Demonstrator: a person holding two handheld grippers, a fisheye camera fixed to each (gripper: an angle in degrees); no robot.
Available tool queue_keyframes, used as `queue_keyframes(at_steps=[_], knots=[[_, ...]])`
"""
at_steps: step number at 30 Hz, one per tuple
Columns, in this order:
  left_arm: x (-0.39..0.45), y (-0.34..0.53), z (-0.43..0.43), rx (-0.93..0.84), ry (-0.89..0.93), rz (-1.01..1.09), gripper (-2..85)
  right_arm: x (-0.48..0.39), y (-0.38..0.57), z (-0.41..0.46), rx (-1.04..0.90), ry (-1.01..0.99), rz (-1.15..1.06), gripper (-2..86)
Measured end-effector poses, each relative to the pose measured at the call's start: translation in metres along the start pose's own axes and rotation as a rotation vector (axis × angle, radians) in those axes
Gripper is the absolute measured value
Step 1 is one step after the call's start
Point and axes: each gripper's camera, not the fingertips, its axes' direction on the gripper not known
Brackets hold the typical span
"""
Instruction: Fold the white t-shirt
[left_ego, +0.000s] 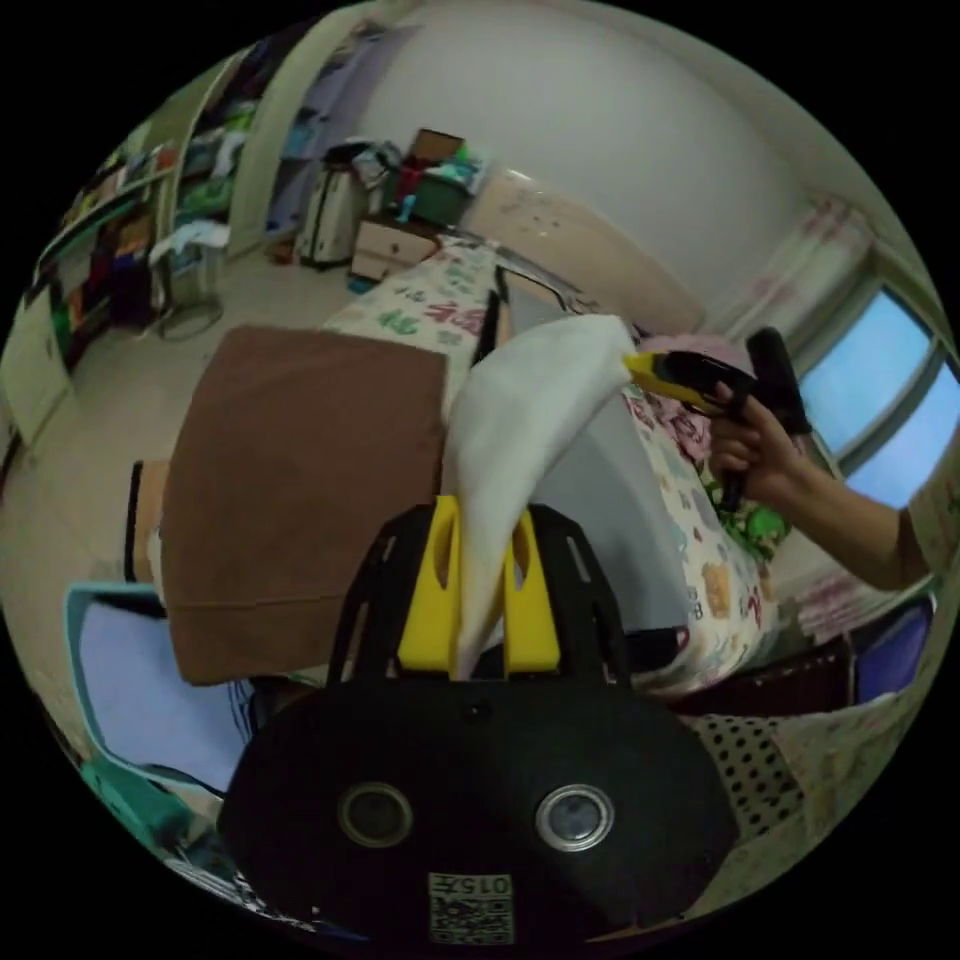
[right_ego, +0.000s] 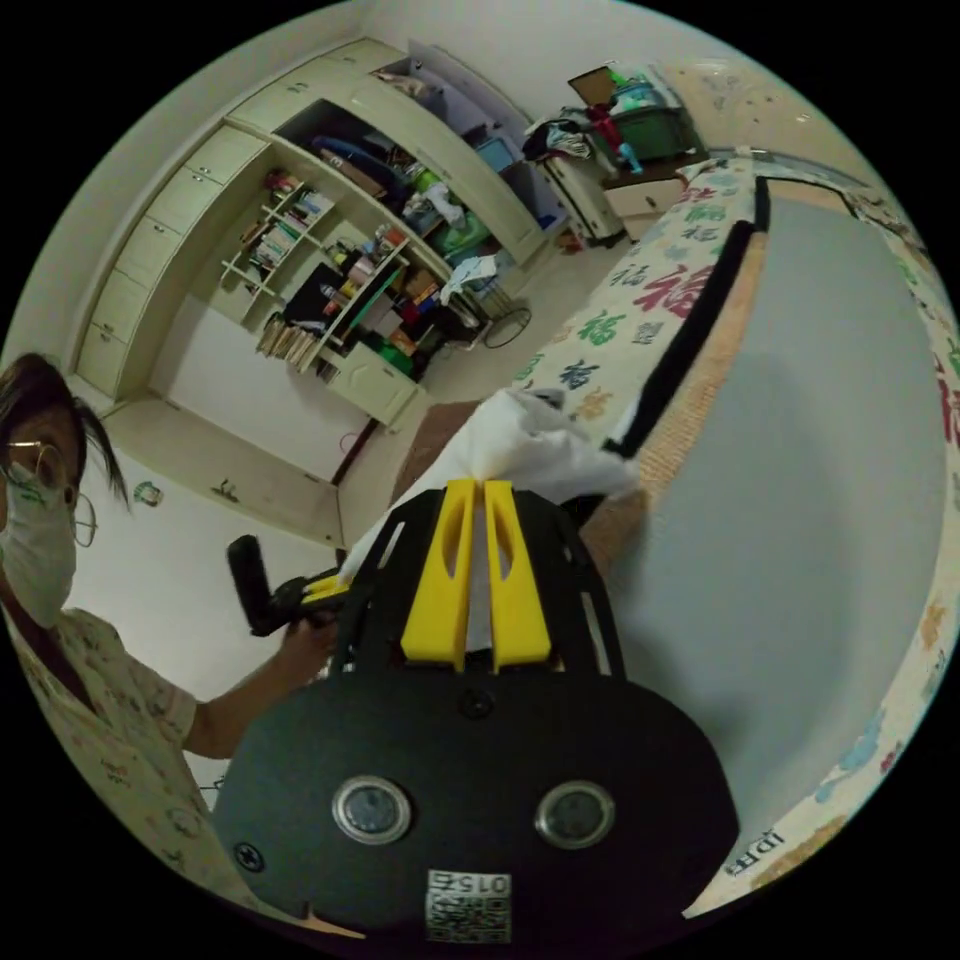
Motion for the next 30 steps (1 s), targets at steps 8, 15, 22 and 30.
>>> queue_keyframes(at_steps=[8, 15, 22, 30], knots=[[0.201, -0.034, 0.192, -0.4, 0.163, 0.15, 10.6, 0.069, -0.053, -0.166, -0.165, 0.275, 0.345, 0.5], [0.191, -0.051, 0.263, -0.447, 0.076, 0.008, 11.2, 0.035, -0.11, -0.293, -0.171, 0.125, 0.245, 1.2], [0.086, -0.15, 0.291, -0.134, 0.011, -0.252, 20.0, -0.005, -0.167, -0.394, -0.278, -0.076, 0.191, 4.0], [0.046, -0.207, 0.39, -0.323, 0.101, -0.314, 16.3, -0.026, -0.219, -0.532, -0.272, -0.2, 0.292, 5.4]])
